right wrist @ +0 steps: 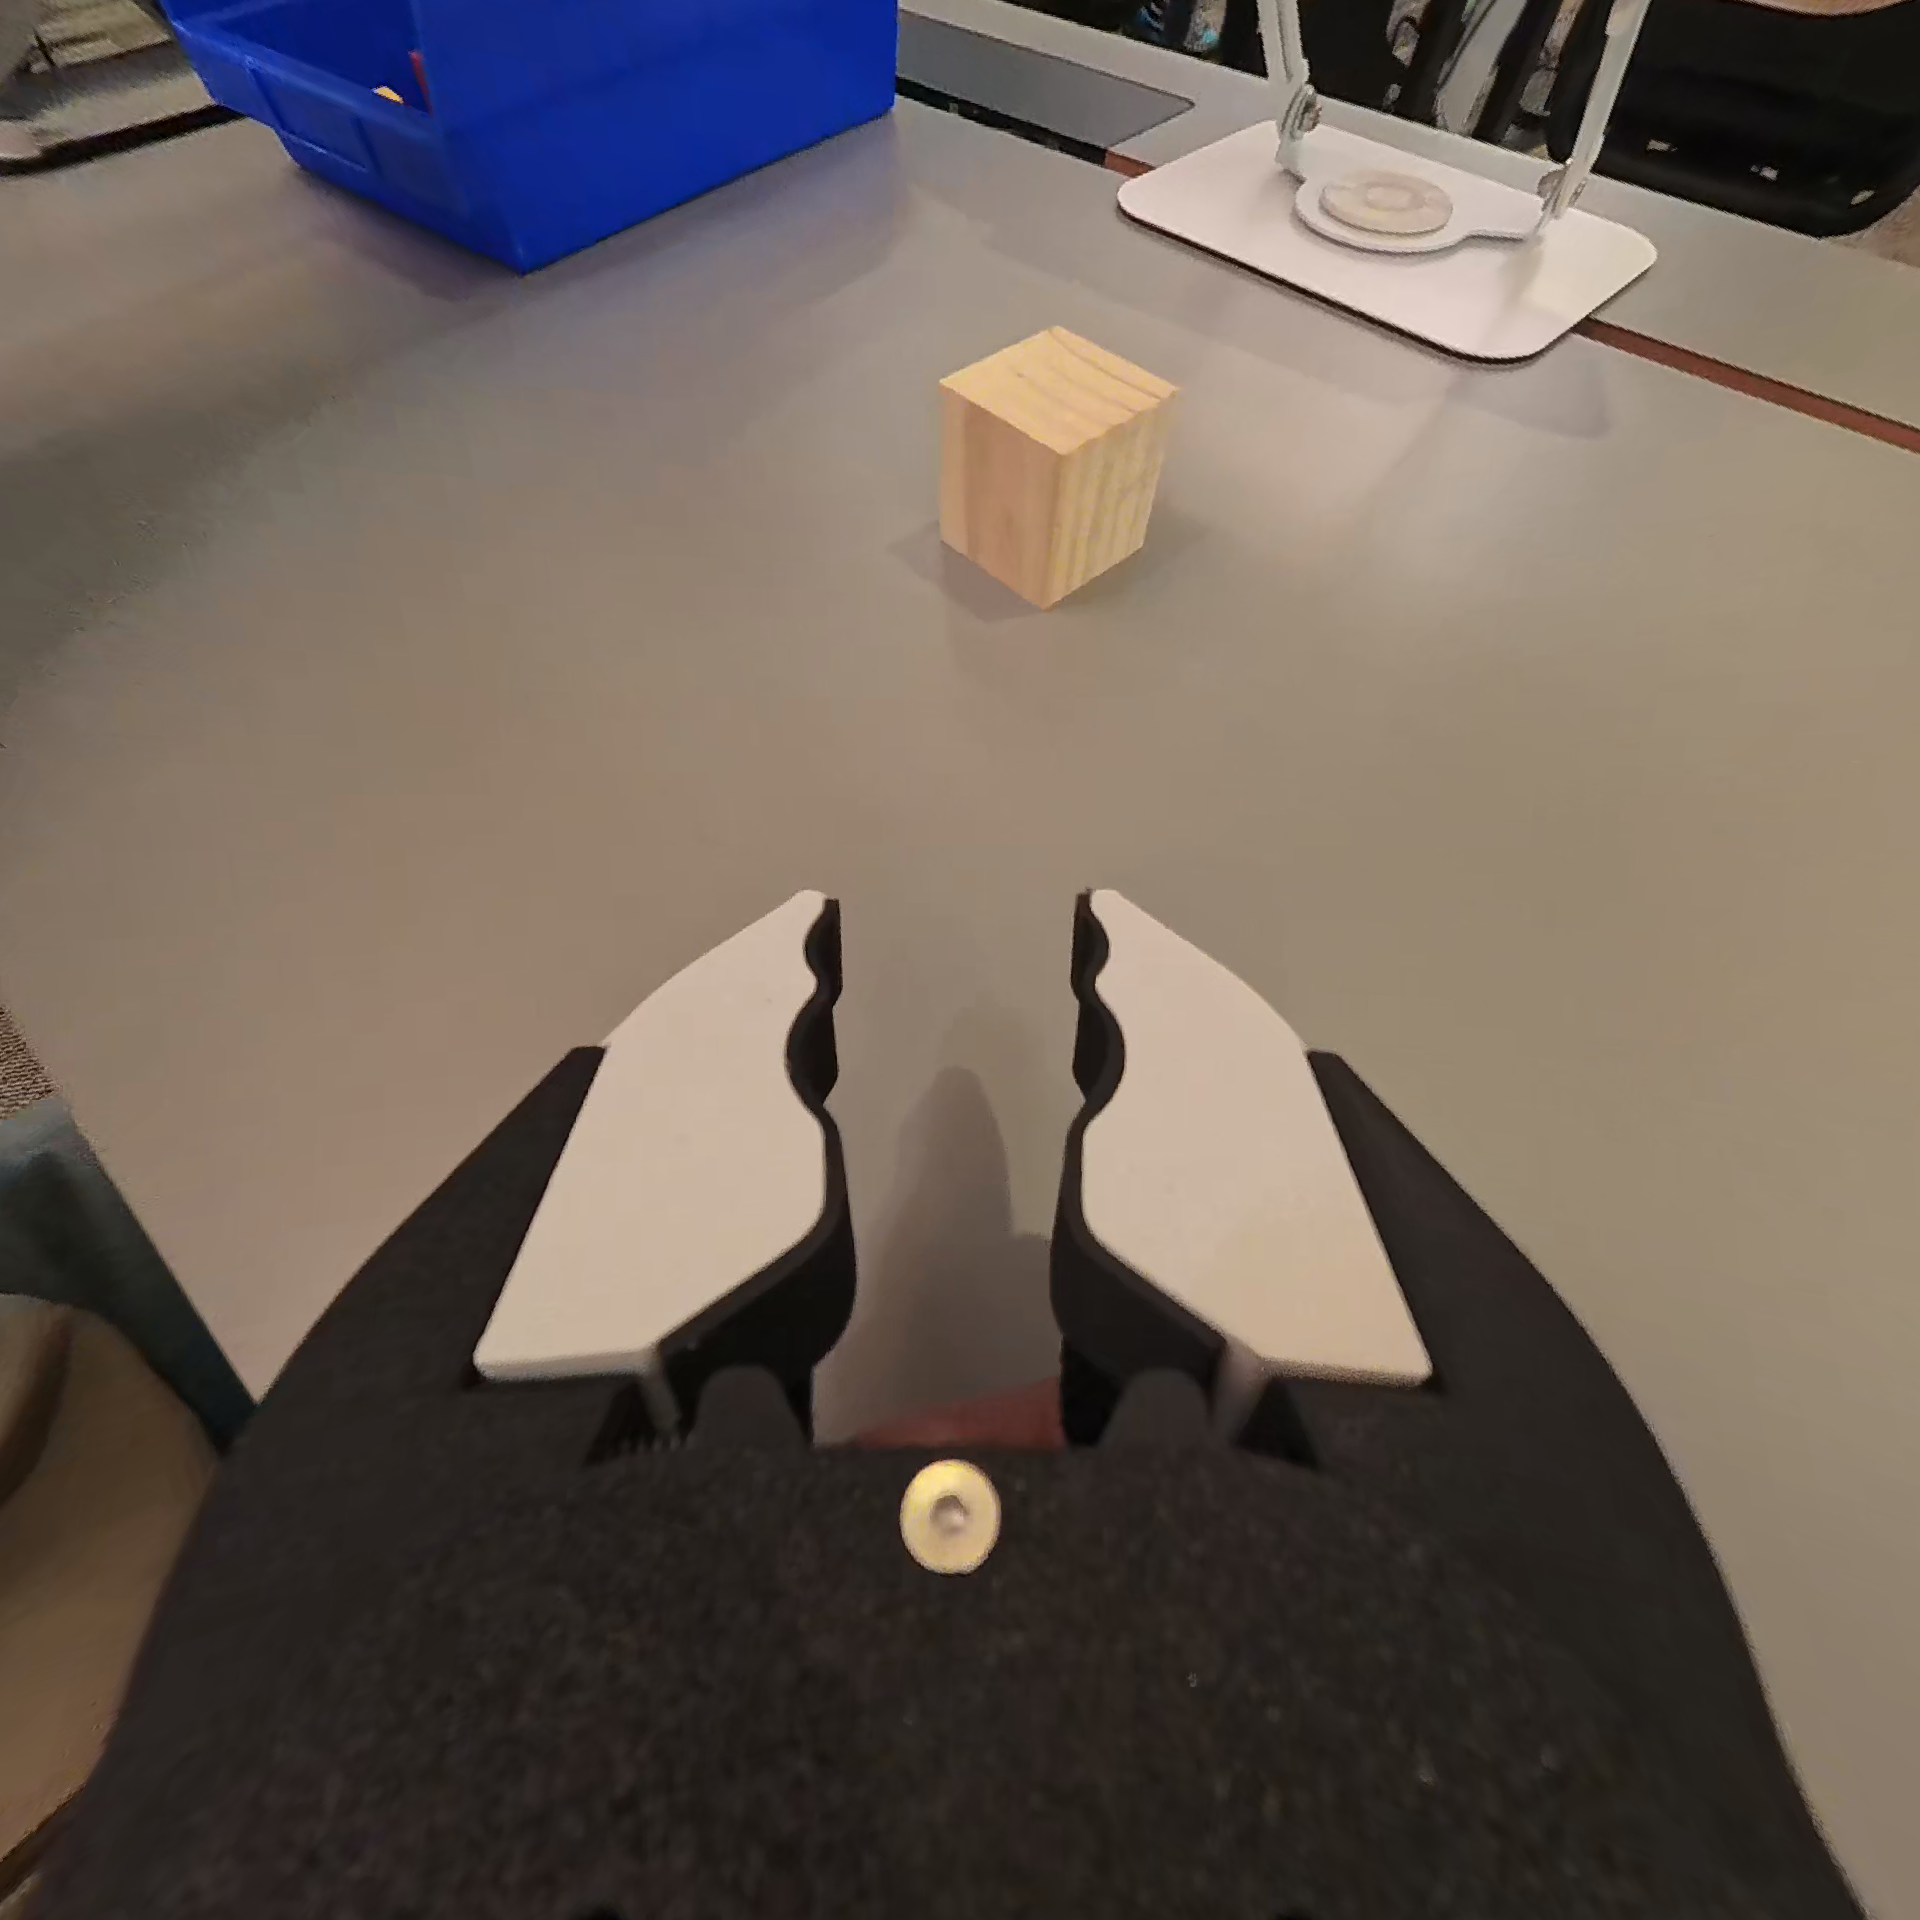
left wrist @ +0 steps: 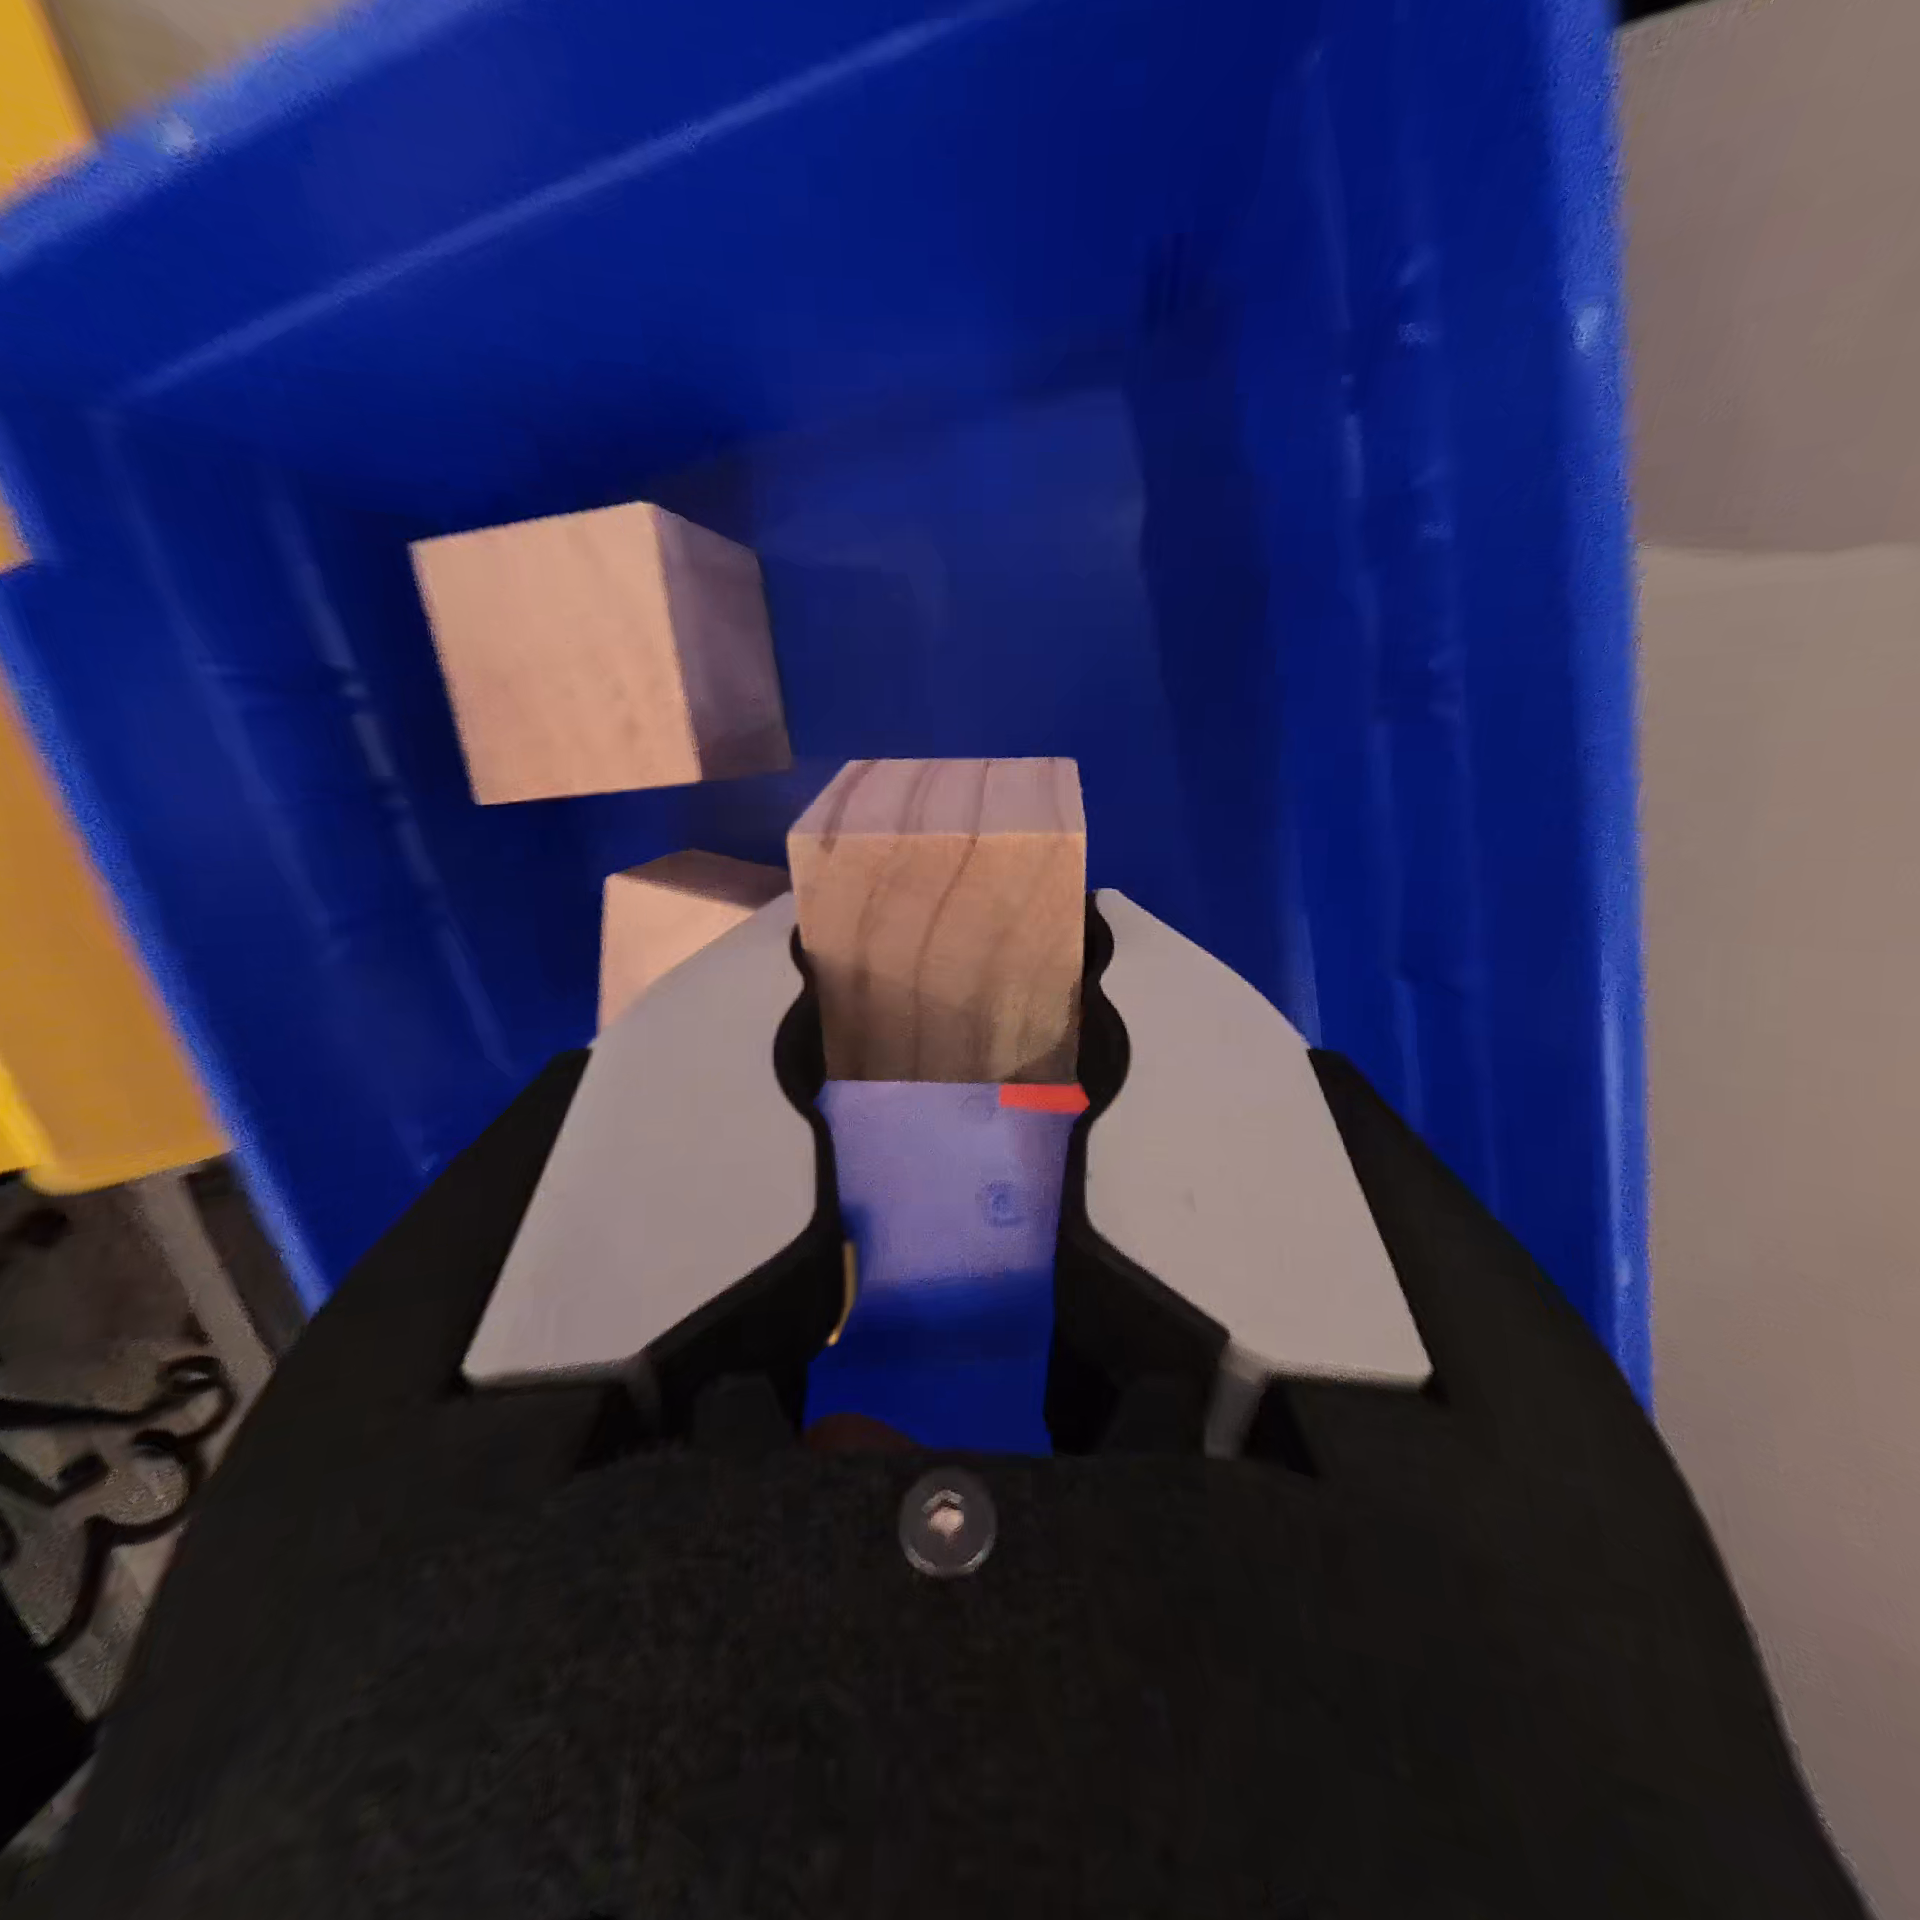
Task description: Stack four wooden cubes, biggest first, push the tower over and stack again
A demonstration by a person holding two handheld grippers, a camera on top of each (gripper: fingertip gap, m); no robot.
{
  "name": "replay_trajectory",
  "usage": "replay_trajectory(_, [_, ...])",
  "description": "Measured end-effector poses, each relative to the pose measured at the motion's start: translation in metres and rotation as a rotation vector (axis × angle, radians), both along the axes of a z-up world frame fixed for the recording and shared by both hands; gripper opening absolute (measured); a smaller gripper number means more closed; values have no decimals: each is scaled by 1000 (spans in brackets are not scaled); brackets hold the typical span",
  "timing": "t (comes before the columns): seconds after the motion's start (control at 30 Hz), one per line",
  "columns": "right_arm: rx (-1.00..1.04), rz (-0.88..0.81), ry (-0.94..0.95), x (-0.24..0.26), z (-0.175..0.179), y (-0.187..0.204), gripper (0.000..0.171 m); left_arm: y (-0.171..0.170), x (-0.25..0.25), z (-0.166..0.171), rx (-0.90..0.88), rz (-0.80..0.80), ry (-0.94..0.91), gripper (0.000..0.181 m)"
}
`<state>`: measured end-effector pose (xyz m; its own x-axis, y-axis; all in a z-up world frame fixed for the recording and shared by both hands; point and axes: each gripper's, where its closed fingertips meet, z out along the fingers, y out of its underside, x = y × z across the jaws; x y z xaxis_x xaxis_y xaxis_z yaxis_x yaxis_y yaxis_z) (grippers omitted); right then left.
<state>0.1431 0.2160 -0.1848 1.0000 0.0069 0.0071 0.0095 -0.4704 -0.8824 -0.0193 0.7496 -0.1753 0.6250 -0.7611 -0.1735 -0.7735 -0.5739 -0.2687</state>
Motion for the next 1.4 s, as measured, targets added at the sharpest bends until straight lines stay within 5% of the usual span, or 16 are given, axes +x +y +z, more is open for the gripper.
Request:
replay_trajectory(0.4, [-17, -10, 21, 8, -9, -1, 42, -1, 11, -52, -118, 53, -14, 46])
replay_trajectory(0.47, [-16, -8, 18, 7, -9, -1, 42, -5, 14, -51, -128, 50, -43, 61])
replay_trajectory(0.57, [-14, -5, 17, 5, -7, -1, 42, -9, 13, -37, -142, 61, -96, 80])
replay_trajectory(0.67, [-4, -5, 7, 4, -3, -2, 42, -19, 15, 23, -85, 18, -292, 72])
replay_trajectory(0.8, [2, -13, 7, 6, -2, -2, 42, -96, 21, 133, 141, -230, -667, 79])
replay_trajectory(0.9, [3, -20, -3, 6, -2, -2, 42, -183, 9, 170, 353, -379, -811, 81])
replay_trajectory(1.17, [33, -29, -29, 6, 8, -4, 40, -360, -17, 105, 535, -391, -897, 83])
replay_trajectory(1.4, [44, -17, -40, 2, 15, -5, 41, -400, 49, 71, 399, -765, -732, 77])
